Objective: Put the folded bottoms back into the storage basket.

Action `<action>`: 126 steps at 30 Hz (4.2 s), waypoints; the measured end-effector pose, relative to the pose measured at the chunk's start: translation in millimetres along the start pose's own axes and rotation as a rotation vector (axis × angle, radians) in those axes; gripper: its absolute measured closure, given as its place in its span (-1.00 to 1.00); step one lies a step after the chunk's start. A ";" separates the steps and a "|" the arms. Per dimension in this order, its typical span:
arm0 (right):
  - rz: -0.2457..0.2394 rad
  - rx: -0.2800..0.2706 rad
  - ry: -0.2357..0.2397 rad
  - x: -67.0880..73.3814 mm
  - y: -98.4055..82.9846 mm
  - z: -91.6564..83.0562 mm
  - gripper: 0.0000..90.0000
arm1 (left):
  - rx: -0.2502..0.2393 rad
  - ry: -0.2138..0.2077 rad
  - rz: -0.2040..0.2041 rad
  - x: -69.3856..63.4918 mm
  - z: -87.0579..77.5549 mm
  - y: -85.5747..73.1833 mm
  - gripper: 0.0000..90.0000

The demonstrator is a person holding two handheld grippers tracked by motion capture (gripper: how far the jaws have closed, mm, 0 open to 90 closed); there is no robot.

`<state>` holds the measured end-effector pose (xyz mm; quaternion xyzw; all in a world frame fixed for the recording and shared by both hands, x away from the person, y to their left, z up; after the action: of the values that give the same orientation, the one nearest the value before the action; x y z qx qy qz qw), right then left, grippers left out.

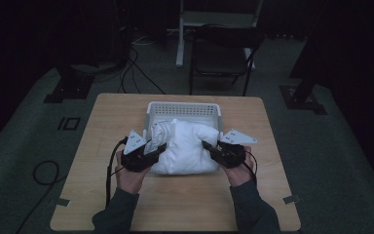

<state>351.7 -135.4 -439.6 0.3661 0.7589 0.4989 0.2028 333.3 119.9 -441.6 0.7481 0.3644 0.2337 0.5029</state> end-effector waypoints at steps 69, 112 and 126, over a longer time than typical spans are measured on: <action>0.050 -0.022 -0.081 -42.0 46.4 34.5 0.60 | -0.042 0.051 -0.035 40.7 45.1 46.7 0.31; 0.083 0.024 -0.148 -62.2 48.4 75.5 0.60 | 0.015 0.097 -0.097 71.3 88.5 43.4 0.31; 0.102 0.054 -0.170 -74.0 45.7 88.1 0.60 | 0.050 0.118 -0.098 76.2 106.9 42.4 0.31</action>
<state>475.2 -127.1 -439.4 0.4506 0.7325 0.4550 0.2309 470.6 107.5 -444.9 0.7267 0.4353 0.2436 0.4724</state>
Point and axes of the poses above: each handheld gripper's, and its own axes: z roughly forward along the jaws, y roughly out of its top, x roughly to its left, the point moved 4 cm from there along z, roughly forward along the jaws, and after that the axes turned 3 degrees about z, right-handed, at the moved point
